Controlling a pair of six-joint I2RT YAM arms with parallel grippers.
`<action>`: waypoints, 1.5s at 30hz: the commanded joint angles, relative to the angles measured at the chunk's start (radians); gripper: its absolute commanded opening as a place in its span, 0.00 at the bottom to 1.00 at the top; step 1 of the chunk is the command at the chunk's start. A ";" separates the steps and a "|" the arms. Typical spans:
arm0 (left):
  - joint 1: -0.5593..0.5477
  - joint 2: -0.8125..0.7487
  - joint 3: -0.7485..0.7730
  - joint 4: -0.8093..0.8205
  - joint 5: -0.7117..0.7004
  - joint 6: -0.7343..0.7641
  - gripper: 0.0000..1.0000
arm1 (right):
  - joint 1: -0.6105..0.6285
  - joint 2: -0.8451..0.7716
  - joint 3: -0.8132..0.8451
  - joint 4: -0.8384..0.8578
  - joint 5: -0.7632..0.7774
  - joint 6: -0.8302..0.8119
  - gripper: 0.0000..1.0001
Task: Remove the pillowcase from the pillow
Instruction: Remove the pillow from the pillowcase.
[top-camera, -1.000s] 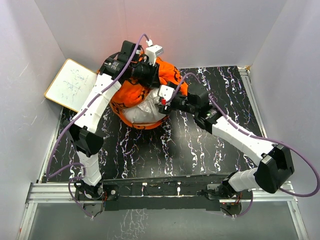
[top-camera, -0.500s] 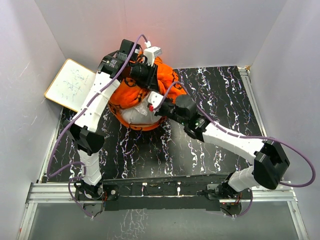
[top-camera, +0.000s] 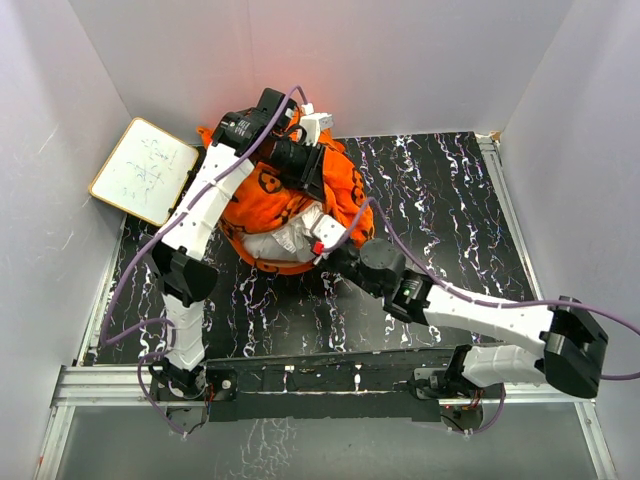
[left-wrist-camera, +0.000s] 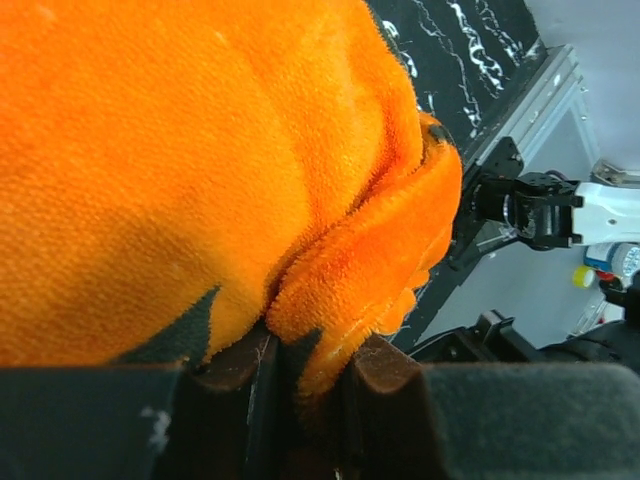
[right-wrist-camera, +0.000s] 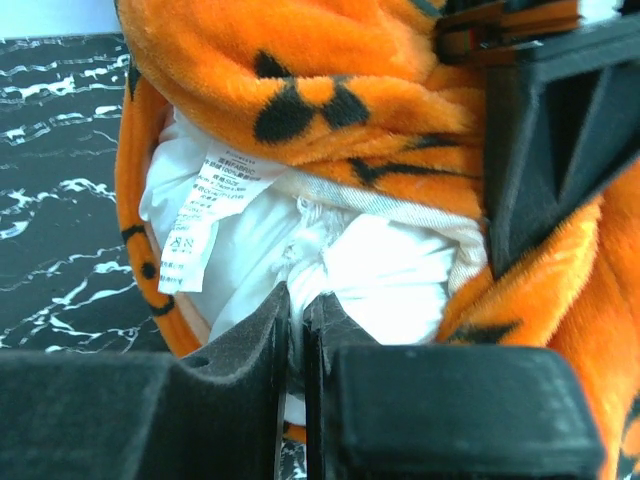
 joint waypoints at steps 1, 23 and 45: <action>0.027 -0.008 0.043 0.458 -0.338 0.059 0.00 | 0.157 -0.112 -0.082 0.004 -0.308 0.218 0.08; -0.034 -0.348 -0.534 0.657 -0.382 0.658 0.59 | -0.006 -0.206 -0.256 0.126 -0.389 0.472 0.08; -0.222 -0.611 -0.712 0.362 -0.184 0.714 0.75 | -0.200 -0.292 -0.205 0.150 -0.448 0.582 0.08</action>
